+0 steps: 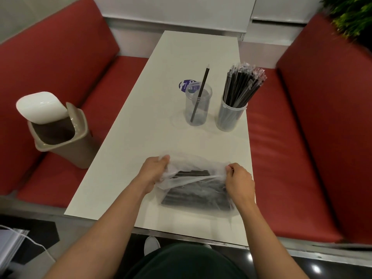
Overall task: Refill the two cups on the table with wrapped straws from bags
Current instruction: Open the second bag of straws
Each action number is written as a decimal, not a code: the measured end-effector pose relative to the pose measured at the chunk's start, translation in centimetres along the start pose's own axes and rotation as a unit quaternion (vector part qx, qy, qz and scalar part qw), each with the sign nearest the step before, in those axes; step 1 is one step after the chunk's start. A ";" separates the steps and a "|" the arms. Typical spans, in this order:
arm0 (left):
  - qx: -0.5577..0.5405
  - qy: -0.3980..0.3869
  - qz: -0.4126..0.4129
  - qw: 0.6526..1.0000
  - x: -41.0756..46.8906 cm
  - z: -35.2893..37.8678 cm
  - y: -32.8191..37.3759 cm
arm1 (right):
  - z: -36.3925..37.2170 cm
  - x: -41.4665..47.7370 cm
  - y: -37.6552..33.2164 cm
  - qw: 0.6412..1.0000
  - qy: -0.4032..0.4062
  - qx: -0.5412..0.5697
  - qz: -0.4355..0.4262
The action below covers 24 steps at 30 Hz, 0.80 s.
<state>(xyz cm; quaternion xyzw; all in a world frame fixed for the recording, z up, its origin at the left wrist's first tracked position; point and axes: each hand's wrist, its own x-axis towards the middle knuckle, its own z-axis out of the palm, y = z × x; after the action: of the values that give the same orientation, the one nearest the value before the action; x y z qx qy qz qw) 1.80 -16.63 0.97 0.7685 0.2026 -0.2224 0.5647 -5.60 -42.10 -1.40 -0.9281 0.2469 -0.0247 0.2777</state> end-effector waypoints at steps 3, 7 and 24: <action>-0.170 -0.021 -0.077 0.982 0.5 0.3 1.5 | -0.6 0.6 -2.1 0.962 0.020 0.265 0.066; -0.412 -0.121 -0.133 0.893 1.1 -0.9 3.3 | -3.4 1.9 -4.7 0.713 0.004 0.663 0.227; 0.287 0.121 0.123 0.942 0.4 -0.4 -0.2 | -1.6 0.4 -0.8 0.981 0.128 -0.053 -0.139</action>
<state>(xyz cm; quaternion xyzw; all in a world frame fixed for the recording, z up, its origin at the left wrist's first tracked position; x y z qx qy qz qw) 2.00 -16.19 0.67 0.9382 0.1007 -0.1056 0.3140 -5.20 -42.52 0.34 -0.9558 0.1498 -0.1686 0.1884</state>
